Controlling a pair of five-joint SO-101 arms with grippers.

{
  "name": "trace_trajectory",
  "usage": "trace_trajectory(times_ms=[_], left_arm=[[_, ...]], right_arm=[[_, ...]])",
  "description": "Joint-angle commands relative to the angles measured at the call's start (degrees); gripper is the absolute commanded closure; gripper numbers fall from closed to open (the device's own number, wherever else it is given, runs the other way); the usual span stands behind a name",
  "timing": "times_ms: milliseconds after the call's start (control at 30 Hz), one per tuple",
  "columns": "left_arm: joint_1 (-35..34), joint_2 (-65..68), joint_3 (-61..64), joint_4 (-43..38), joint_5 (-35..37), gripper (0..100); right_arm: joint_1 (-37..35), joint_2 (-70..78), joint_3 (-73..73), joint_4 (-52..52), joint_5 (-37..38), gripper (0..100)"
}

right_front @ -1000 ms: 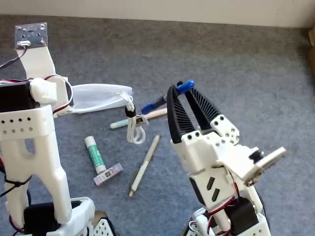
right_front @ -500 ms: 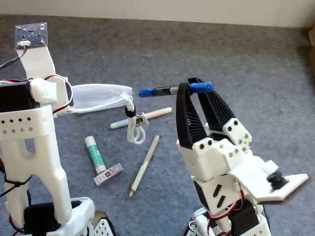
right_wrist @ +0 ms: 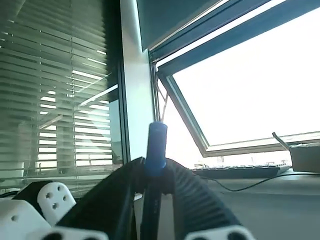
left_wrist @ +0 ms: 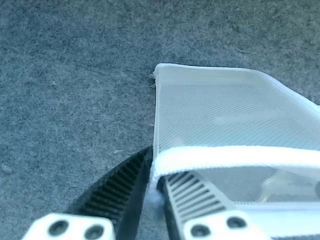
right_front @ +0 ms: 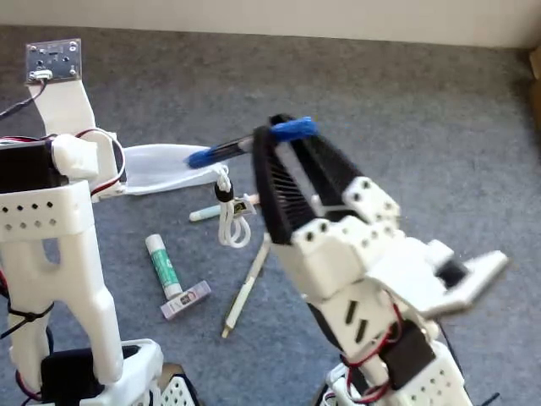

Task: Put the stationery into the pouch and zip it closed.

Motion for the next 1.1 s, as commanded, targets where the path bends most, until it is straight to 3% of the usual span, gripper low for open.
trace_trajectory(times_ms=[0,233,467,1067], left_arm=[[0.0,-0.1,0.2,0.4,-0.4,99],[0.0,-0.1,0.2,0.5,-0.4,99],[0.0,-0.1,0.2,0.5,-0.4,99],[0.0,-0.4,1.7,0.3,-0.4,99]], right_arm=[[-2.5,4.1,-3.4,-1.6,0.7,99.3],[-2.7,11.6,-3.7,-1.7,1.2,99.3],[-2.8,17.5,-3.7,-1.7,9.6,99.3],[-2.8,22.5,-7.3,-9.0,9.7,99.3]])
